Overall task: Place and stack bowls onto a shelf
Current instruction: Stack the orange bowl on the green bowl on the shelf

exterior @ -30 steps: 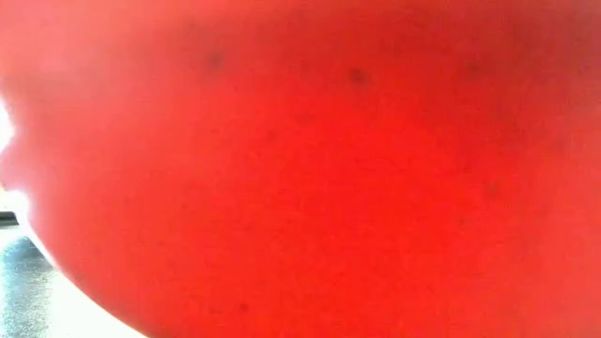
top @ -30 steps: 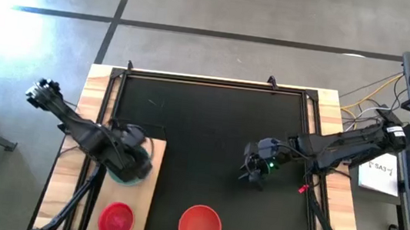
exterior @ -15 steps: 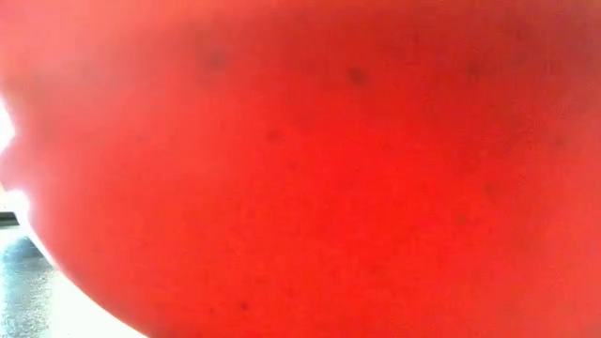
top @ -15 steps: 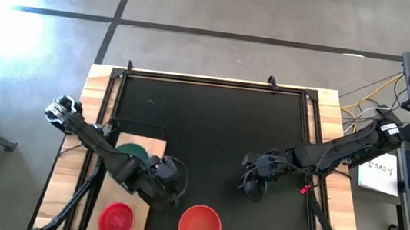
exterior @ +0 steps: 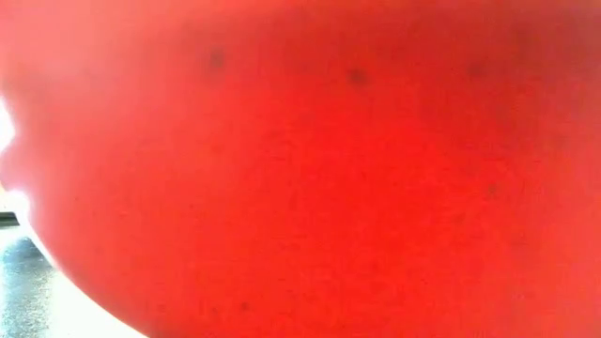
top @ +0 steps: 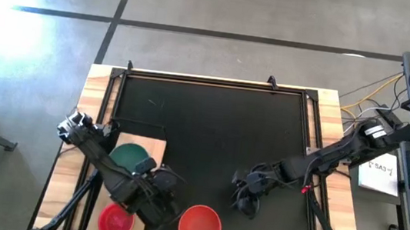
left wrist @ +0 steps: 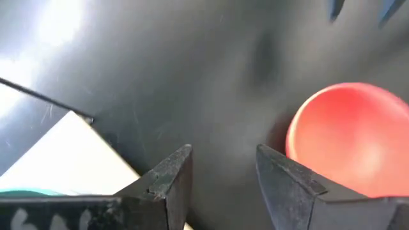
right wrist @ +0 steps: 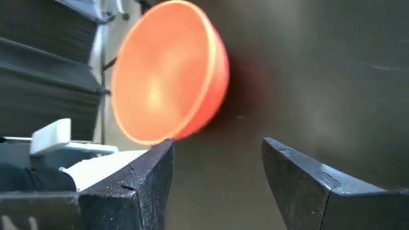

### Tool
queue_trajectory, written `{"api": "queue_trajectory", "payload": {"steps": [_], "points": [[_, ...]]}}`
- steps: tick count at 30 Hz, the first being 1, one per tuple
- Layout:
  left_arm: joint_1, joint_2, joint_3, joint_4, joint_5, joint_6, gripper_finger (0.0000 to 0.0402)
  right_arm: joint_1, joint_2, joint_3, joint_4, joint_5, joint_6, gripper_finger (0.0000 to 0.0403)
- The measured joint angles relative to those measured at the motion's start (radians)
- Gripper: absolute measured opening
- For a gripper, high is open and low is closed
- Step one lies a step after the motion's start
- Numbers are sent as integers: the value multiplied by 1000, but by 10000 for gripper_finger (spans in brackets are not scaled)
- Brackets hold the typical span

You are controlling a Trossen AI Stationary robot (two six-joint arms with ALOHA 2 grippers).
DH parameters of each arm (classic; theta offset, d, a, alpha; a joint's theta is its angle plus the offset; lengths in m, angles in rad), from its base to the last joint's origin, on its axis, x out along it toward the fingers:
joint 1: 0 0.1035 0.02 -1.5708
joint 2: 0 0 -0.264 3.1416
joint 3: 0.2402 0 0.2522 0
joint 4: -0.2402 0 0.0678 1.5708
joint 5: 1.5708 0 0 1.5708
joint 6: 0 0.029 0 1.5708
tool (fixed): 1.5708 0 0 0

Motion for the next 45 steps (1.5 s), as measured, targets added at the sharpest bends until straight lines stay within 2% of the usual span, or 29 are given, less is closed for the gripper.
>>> {"api": "queue_trajectory", "payload": {"steps": [7,13,18,23,29,32,37,45], "points": [[-38,2,78,-11,-89,-13,153,56,131,8,150,-1,30,224],[-56,13,97,-10,-125,16,153,84,250,115,165,7,-2,224],[-71,21,98,-10,-129,16,153,92,348,238,49,14,-90,224],[-91,23,98,-8,-131,14,153,92,428,356,-118,111,-176,224],[-110,23,98,-10,-148,13,153,91,491,447,-168,128,-230,224],[-118,23,98,-10,-157,13,153,91,497,470,-221,171,-262,218],[-125,23,98,-10,-175,13,153,84,494,475,-245,217,-305,174],[-125,23,97,-8,-183,13,153,64,495,470,-283,218,-380,42]]}}
